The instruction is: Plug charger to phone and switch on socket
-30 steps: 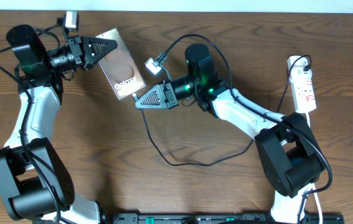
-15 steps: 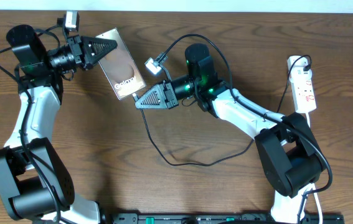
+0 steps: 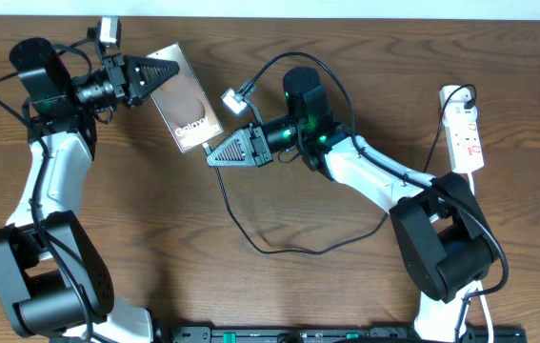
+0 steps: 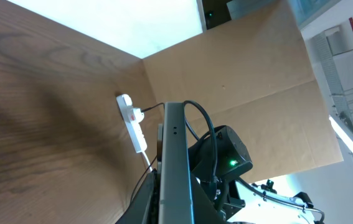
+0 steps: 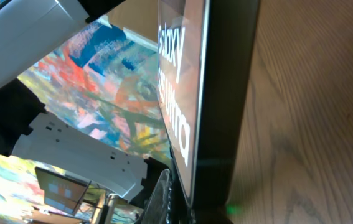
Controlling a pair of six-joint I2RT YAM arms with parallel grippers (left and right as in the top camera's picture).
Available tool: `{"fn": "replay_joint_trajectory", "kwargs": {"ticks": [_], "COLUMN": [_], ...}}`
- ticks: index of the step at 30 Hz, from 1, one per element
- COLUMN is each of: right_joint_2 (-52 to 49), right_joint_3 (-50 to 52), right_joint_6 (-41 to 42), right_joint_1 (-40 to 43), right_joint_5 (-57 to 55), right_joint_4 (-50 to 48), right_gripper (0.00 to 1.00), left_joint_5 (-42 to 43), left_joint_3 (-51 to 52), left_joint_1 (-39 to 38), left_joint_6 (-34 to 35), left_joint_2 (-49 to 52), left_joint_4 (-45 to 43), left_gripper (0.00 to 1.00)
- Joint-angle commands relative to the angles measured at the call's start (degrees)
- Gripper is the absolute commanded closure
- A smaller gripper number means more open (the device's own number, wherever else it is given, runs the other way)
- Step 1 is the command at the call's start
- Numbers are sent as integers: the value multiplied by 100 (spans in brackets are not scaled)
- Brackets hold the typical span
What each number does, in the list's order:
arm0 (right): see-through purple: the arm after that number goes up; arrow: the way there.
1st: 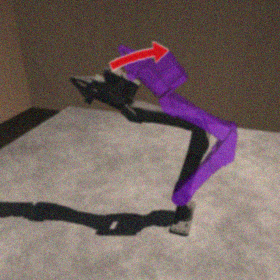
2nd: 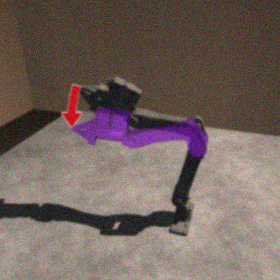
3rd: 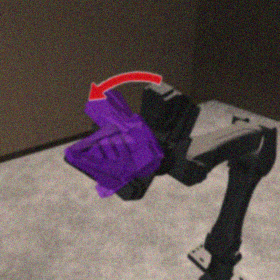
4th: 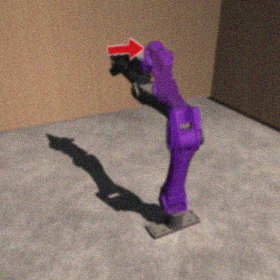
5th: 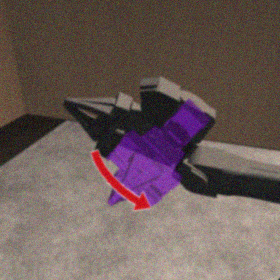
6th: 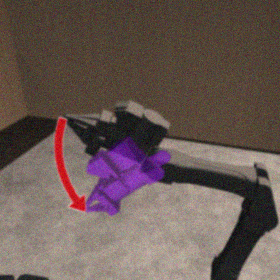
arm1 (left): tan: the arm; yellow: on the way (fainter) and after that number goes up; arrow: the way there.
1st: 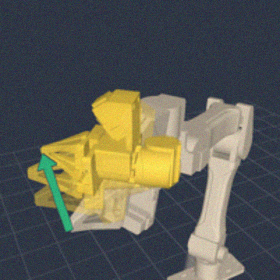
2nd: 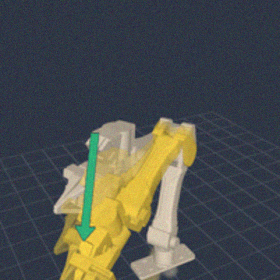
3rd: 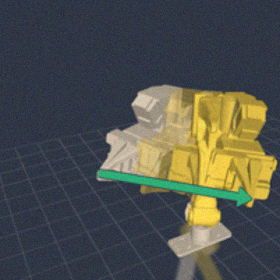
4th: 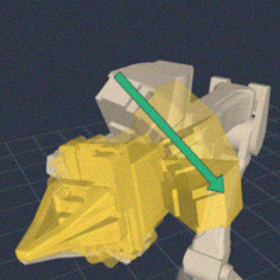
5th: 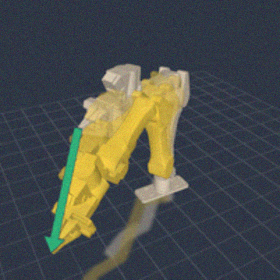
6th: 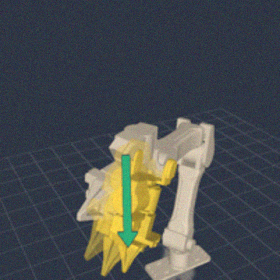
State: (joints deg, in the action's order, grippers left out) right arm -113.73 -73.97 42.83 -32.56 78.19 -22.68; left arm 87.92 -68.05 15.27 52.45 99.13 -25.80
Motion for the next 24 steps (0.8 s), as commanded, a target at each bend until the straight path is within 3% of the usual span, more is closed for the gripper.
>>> {"fn": "replay_joint_trajectory", "kwargs": {"ticks": [1,24], "right_joint_2": [57,57], "right_joint_3": [-57,-57], "right_joint_6": [109,109], "right_joint_1": [0,-7], "right_joint_5": [-221,-221], "right_joint_4": [-72,-76], "right_gripper": [99,99], "left_joint_5": [210,210], "left_joint_3": [-52,-52], "left_joint_1": [-26,-26], "left_joint_6": [-63,-120], "left_joint_2": [-13,-13], "left_joint_4": [-26,-26], "left_gripper": [93,92]}}
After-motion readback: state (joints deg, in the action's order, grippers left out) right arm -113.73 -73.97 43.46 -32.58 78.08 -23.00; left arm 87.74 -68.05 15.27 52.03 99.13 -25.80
